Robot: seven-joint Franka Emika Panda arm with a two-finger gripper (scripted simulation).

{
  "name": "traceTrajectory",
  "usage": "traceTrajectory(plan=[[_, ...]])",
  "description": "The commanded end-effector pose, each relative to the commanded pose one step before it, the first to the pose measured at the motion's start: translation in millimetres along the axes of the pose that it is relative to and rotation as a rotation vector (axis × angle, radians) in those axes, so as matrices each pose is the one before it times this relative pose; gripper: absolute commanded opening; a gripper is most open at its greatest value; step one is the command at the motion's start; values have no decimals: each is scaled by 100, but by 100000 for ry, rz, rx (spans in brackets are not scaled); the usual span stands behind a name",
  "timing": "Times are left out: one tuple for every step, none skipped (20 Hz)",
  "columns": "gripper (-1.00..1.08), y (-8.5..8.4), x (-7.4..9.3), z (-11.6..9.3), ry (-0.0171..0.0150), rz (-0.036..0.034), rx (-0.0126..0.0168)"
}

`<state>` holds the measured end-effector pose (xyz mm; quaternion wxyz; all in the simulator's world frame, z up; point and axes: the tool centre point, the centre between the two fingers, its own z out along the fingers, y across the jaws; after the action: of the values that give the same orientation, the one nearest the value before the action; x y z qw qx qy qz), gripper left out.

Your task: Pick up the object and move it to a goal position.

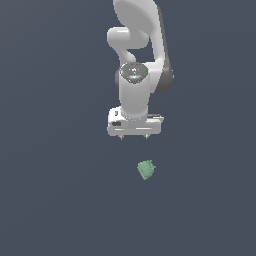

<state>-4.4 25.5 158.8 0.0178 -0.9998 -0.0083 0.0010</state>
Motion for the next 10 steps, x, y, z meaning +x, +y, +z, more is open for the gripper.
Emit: traceTrajectory(plan=[[100, 28, 31, 2, 10, -56, -5], [100, -46, 61, 38, -21, -315, -17], [100, -61, 95, 51, -17, -456, -37], [100, -67, 128, 64, -13, -583, -56], [100, -78, 160, 78, -10, -717, -73], [100, -91, 192, 93, -10, -852, -89], [100, -101, 220, 107, -10, -976, -101], [100, -115, 248, 124, -14, -1104, -110], [100, -131, 278, 143, -20, -1251, -119], [100, -145, 307, 161, -24, -1385, -128]])
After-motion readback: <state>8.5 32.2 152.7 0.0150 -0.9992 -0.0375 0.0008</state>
